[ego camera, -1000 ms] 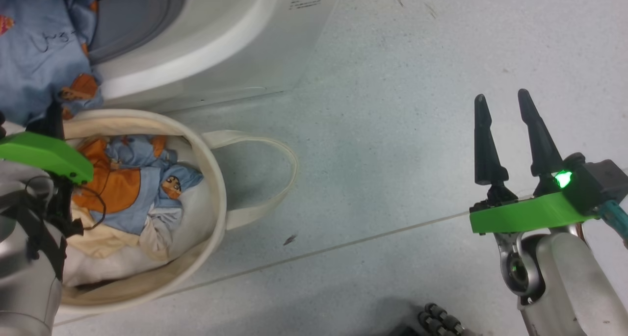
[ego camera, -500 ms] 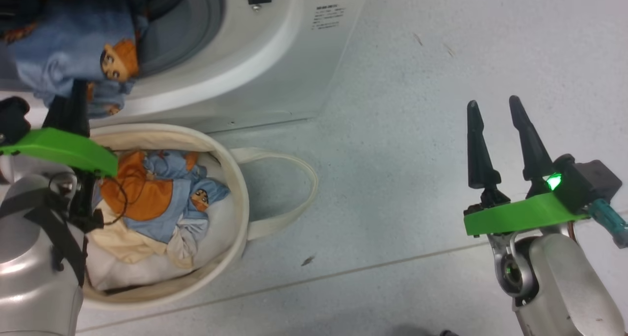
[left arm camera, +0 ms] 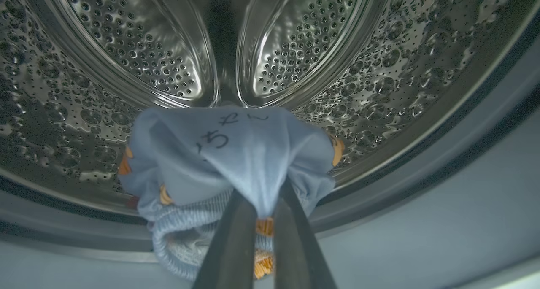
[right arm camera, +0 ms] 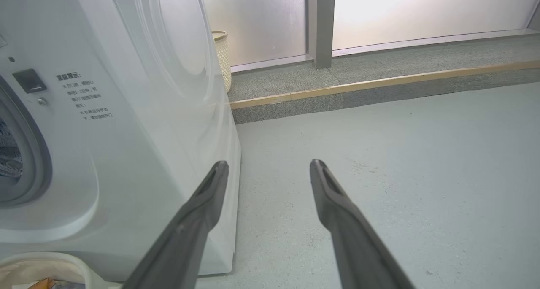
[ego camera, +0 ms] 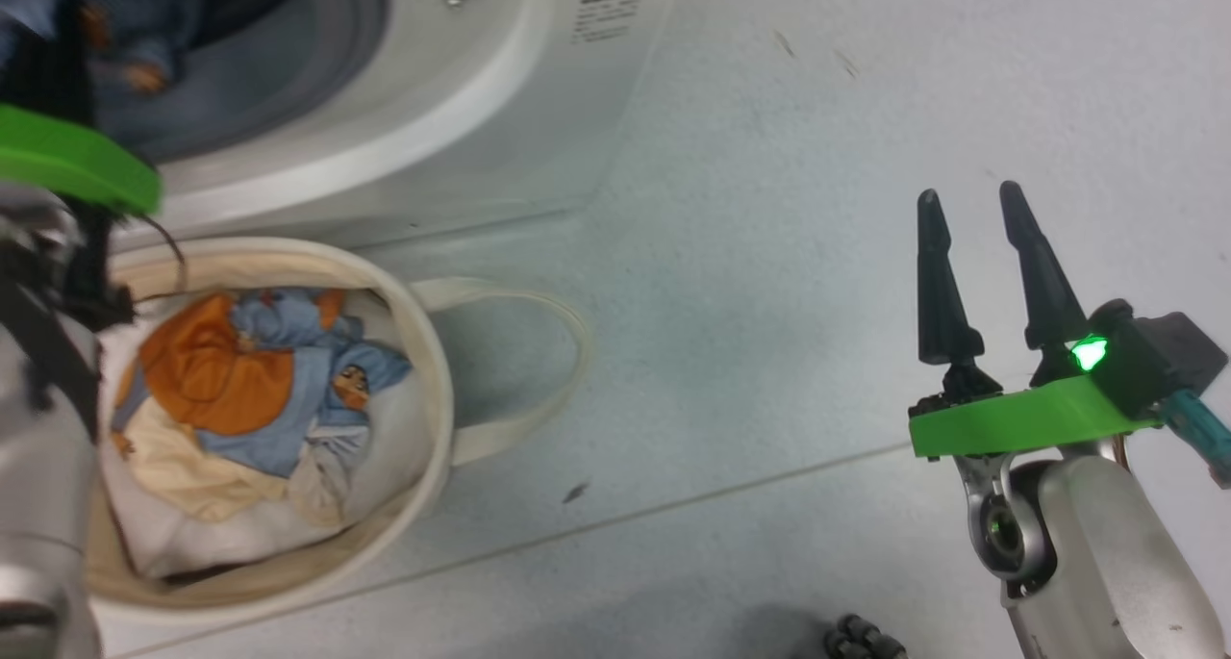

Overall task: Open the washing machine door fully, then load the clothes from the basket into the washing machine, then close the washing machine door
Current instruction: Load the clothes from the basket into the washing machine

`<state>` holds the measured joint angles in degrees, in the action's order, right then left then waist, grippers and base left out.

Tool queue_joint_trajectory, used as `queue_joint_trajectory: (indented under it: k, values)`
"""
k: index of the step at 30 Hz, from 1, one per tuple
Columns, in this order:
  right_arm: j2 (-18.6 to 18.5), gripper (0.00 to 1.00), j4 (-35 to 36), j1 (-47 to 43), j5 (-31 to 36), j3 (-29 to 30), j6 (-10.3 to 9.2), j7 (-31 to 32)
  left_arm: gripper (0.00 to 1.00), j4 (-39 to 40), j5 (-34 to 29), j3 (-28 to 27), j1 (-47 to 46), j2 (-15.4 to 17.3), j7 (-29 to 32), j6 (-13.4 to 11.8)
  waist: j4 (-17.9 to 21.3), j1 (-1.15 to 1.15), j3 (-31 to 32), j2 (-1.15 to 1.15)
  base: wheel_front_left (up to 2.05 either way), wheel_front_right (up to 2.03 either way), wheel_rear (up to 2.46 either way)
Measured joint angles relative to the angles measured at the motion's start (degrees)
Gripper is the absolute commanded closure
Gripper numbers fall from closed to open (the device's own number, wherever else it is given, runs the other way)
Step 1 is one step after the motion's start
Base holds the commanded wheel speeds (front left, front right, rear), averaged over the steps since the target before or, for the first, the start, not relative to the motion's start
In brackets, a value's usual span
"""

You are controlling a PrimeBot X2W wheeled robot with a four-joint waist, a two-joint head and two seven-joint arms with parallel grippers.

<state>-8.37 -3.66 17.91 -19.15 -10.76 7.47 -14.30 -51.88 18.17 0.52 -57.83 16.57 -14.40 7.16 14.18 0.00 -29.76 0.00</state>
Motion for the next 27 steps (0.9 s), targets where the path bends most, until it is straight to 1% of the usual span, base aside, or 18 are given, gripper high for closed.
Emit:
queue_joint_trajectory:
  k: [4,6,7,10,11,12,15,16,17,18,23,27]
  values:
    - [0.56,0.00,1.20,-0.36,0.60,1.04,0.00,0.00,1.00,-3.78,-0.96,0.05,-5.36,2.22,-0.10,0.00,1.91,0.00,-2.54,0.00,0.00,0.00,0.00]
    - [0.62,0.00,1.90,-0.72,0.82,1.67,0.00,0.00,1.00,-3.80,-1.43,-0.59,-7.66,2.96,-0.10,-0.01,2.72,0.01,-4.00,0.00,0.00,0.00,0.00]
    - [0.71,0.00,2.41,-0.72,1.02,2.05,0.00,0.00,1.00,-2.27,-1.48,-1.54,-8.64,3.27,-0.08,-0.10,3.07,0.01,-4.76,0.00,0.00,0.00,0.00]
    - [1.11,0.00,3.83,-0.65,1.60,2.63,0.00,0.00,1.00,6.05,-2.05,-5.45,-10.82,3.72,-0.21,-0.15,3.79,0.01,-7.01,0.00,0.10,0.10,0.10]
    - [1.35,0.00,4.01,-0.66,1.94,2.64,0.00,0.00,1.00,7.90,-2.38,-6.38,-11.17,3.66,-0.38,-0.14,3.86,0.01,-7.63,0.00,0.10,0.10,0.10]
    - [1.68,0.00,4.03,-0.66,2.21,2.61,0.00,0.00,1.00,8.05,-2.75,-6.79,-11.39,3.54,-0.42,-0.11,3.86,0.01,-8.14,0.00,0.07,0.07,0.07]
    - [2.53,0.00,4.01,-0.64,2.88,2.36,0.00,0.00,1.00,1.83,-4.33,-5.97,-10.54,3.22,-0.40,-0.09,3.40,0.02,-8.66,0.00,0.03,0.03,0.03]
    - [2.61,0.00,4.02,-0.63,3.01,2.26,0.00,0.00,0.63,-0.29,-4.59,-5.59,-10.04,3.24,-0.38,-0.09,3.30,0.01,-8.69,0.00,0.00,0.00,0.00]
    - [2.61,0.00,4.02,-0.63,3.01,2.26,0.00,0.00,0.12,-0.29,-4.59,-5.59,-10.04,3.24,-0.38,-0.09,3.30,0.01,-8.69,0.00,0.00,0.00,0.00]
    - [2.63,0.00,4.02,-0.65,3.01,2.24,0.00,0.00,0.00,-2.54,-4.91,-5.16,-10.00,3.27,-0.35,-0.09,3.22,0.00,-8.71,0.00,0.00,0.00,0.00]
    - [2.65,0.00,3.99,-0.63,3.01,2.29,0.00,0.00,0.00,-12.65,-5.99,-3.54,-13.30,3.04,0.44,-0.10,2.79,0.00,-8.41,0.00,0.00,0.00,0.00]
    - [2.65,0.00,3.70,-0.62,3.01,2.22,0.00,0.00,0.00,-19.60,-5.98,-3.09,-17.01,2.57,5.88,-1.34,2.55,0.00,-7.36,0.00,0.00,0.00,0.00]
